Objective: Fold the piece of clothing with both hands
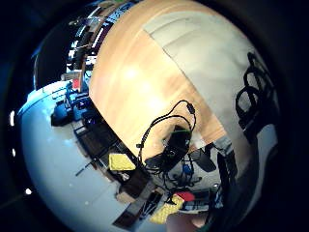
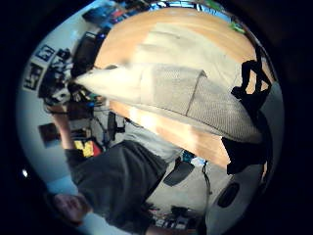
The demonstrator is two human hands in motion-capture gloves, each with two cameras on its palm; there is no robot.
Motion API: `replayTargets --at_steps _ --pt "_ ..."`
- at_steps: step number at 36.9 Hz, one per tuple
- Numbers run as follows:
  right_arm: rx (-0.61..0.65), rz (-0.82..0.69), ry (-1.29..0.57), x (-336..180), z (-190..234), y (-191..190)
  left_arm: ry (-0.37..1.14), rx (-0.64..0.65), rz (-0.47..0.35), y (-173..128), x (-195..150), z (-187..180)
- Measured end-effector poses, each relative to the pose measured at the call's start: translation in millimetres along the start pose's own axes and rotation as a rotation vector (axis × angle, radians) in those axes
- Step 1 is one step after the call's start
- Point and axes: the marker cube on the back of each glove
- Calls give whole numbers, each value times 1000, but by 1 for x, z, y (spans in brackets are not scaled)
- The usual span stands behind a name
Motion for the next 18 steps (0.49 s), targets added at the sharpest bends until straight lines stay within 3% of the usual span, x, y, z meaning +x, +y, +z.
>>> replayTargets --at_steps 18 --pt "4 17 6 7 -9 -4 44 -29 -16 -3 1 -14"
